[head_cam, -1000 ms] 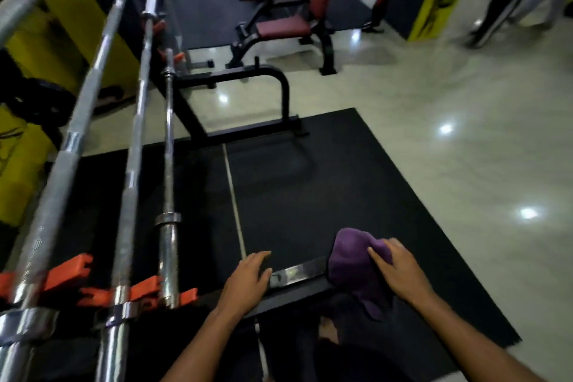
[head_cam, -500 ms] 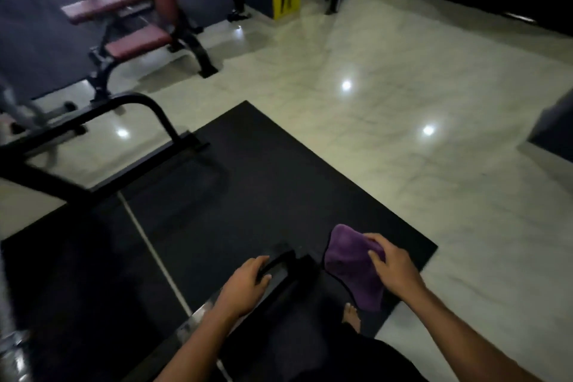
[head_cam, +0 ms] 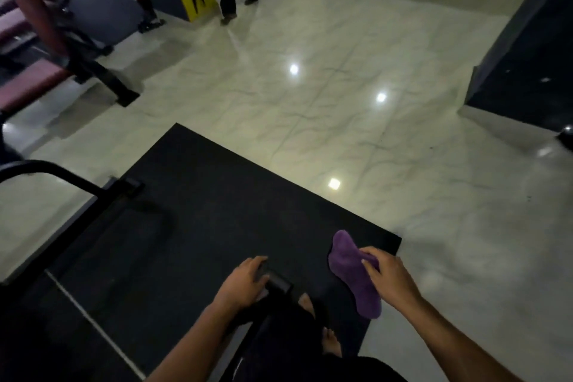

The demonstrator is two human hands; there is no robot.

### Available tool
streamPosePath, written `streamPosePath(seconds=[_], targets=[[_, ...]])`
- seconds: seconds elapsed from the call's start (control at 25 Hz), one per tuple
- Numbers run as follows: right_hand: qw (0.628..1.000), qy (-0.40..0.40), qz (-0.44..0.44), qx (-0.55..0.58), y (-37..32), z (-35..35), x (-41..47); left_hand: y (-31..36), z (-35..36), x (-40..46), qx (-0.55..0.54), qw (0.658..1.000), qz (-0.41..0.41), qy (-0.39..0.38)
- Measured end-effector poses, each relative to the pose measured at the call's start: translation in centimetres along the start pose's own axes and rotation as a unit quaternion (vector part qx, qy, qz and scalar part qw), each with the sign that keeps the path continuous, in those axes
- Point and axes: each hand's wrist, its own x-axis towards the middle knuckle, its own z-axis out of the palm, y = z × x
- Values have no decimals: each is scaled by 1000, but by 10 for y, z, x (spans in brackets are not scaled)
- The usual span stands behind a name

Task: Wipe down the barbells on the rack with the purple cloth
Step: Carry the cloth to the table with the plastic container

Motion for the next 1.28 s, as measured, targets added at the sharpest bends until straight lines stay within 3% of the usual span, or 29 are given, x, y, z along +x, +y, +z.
streamPosePath(seconds=[0.28, 0.44, 0.64, 1.04, 1.28], targets=[[999, -21, -11, -33, -45, -28, 165, -4, -66, 150, -30, 999, -12, 11], [995, -59, -47, -63, -100, -61, 273, 7, -137, 233, -23, 1000, 5, 7], [997, -35, -65, -33, -169, -106, 400, 17, -239, 346, -9, 1000, 23, 11], [996, -57, -70, -17, -235, -153, 706, 43, -395, 607, 36, 999, -2, -35], [989, -94, -101, -56, -323, -197, 887, 50, -522, 736, -36, 998, -13, 47]])
